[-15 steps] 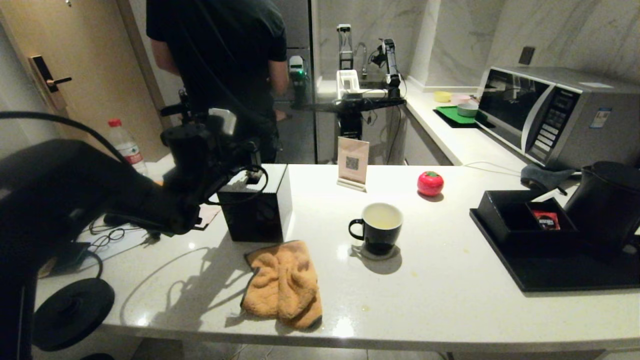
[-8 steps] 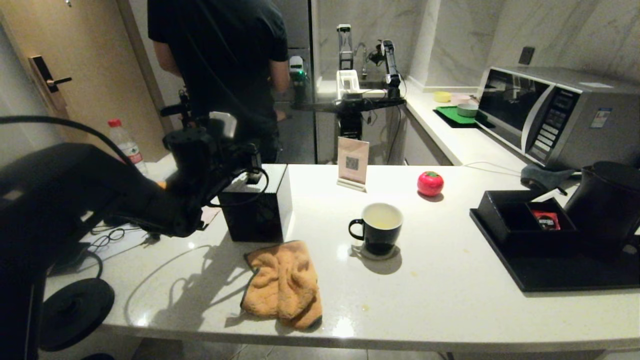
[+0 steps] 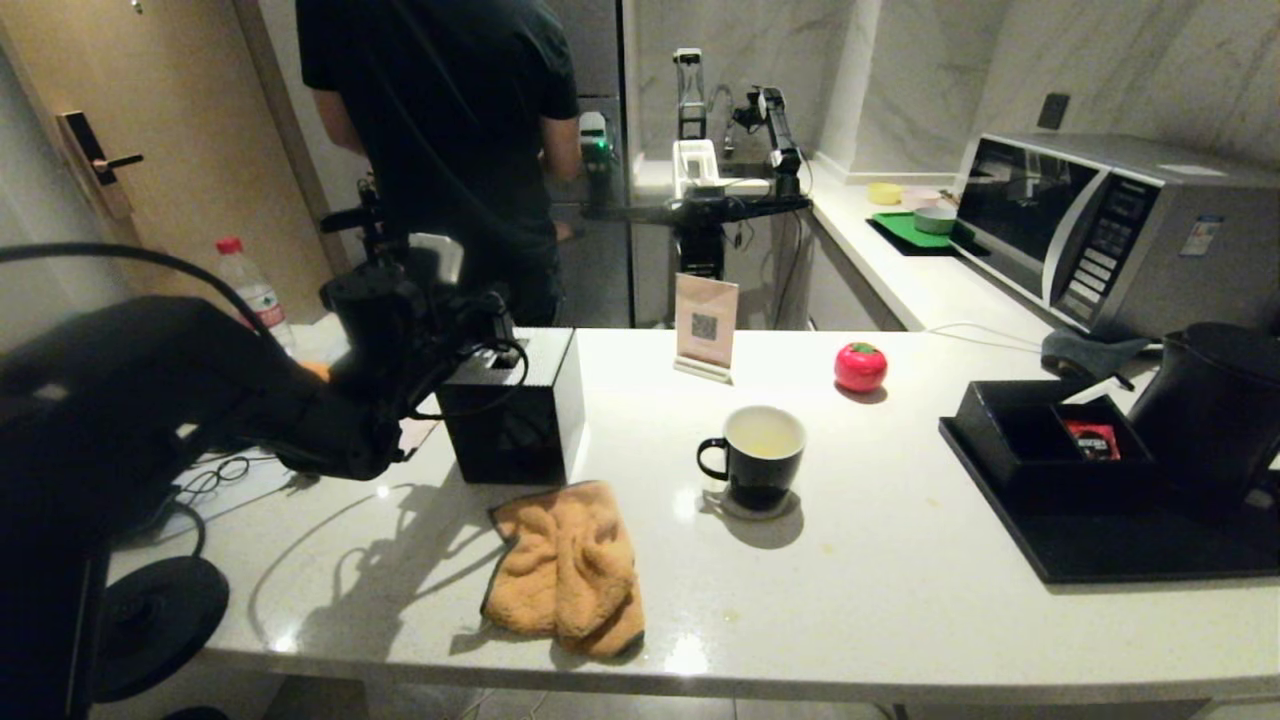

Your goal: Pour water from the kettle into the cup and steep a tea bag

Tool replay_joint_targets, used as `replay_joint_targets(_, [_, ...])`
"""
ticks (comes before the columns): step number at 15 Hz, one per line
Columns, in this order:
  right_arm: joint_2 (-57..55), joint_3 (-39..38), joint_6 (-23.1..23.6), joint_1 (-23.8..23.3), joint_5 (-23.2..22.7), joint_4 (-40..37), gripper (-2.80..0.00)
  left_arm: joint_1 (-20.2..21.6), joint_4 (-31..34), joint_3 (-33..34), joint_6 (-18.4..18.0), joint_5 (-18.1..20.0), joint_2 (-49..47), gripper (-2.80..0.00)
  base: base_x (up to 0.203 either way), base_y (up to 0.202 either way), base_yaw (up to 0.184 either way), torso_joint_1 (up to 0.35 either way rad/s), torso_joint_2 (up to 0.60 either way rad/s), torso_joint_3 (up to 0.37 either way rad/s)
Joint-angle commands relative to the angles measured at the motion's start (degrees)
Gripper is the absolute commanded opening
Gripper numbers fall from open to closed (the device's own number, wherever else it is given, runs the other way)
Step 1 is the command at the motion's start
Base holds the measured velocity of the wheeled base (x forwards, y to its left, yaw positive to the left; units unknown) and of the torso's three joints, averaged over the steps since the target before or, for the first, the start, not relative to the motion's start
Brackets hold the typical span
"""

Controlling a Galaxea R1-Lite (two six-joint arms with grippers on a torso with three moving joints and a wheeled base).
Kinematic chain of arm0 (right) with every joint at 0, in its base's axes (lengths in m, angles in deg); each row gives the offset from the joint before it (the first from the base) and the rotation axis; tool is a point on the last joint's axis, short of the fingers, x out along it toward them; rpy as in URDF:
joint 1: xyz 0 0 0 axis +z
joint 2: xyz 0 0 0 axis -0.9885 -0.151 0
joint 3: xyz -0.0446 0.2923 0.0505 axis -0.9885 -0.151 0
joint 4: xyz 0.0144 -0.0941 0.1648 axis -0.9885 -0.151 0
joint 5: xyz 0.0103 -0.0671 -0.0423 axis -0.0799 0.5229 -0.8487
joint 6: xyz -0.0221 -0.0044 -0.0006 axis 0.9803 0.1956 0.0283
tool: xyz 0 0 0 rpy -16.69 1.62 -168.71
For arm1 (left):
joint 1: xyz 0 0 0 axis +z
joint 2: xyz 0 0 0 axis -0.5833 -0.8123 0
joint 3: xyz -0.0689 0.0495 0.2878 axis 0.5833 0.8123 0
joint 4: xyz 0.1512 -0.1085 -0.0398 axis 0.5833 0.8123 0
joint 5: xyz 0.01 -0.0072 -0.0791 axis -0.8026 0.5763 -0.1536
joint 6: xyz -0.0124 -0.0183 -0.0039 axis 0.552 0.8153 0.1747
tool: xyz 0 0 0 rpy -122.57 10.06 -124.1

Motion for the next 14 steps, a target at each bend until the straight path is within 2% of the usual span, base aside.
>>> replay_joint_targets(1, [-0.07, 0.0, 0.02, 0.04, -0.04, -0.01, -2.8, -0.01, -0.41, -0.08, 0.04, 0.03, -0.25, -2.8, 0.0, 0.0, 0.0, 0.0, 0.0, 0.0])
replay_joint_targets(14, [-0.07, 0.0, 0.02, 0.06, -0.04, -0.01, -2.8, -1.15, -0.24, -0.54, 0.03, 0.12, -0.51, -2.8, 0.0, 0.0, 0.0, 0.0, 0.0, 0.0])
